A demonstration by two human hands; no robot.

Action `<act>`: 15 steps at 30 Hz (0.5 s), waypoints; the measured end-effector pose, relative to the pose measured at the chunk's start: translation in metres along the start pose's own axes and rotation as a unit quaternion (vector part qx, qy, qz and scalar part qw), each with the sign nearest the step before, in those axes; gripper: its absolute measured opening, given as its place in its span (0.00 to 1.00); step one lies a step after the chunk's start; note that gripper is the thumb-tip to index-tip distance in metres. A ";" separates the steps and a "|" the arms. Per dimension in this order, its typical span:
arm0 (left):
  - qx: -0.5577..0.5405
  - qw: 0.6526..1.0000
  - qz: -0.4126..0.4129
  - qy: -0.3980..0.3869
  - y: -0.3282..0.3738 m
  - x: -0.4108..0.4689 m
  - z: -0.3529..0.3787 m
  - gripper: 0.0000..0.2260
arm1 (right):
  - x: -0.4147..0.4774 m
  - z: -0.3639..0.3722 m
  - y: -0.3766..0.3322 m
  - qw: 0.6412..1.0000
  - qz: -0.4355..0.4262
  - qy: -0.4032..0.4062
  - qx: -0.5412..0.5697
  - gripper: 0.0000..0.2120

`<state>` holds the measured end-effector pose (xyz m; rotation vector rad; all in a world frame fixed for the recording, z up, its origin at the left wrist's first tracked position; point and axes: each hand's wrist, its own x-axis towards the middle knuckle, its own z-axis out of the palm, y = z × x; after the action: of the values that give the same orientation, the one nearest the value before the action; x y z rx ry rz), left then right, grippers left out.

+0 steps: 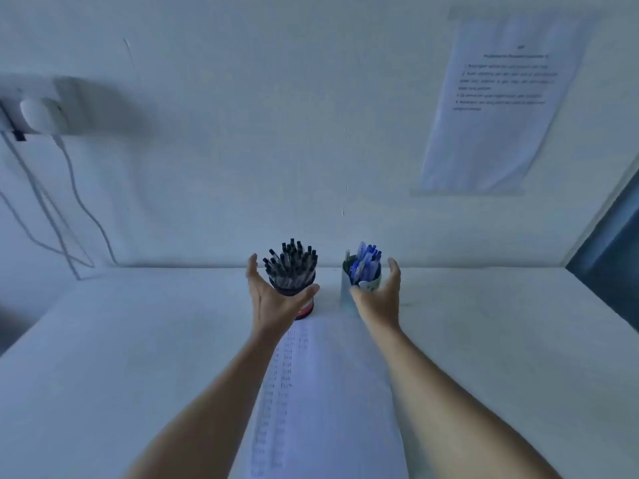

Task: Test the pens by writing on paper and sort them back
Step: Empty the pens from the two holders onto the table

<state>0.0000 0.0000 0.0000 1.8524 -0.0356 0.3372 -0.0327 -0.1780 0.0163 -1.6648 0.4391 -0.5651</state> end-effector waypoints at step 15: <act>-0.003 0.994 -0.106 -0.006 -0.001 0.008 0.010 0.32 | 0.014 0.010 0.034 1.000 0.010 -0.008 0.018 0.34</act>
<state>0.0102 -0.0084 -0.0012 1.8320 0.1506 0.1770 -0.0147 -0.1843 -0.0168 -1.6270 0.4311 -0.5411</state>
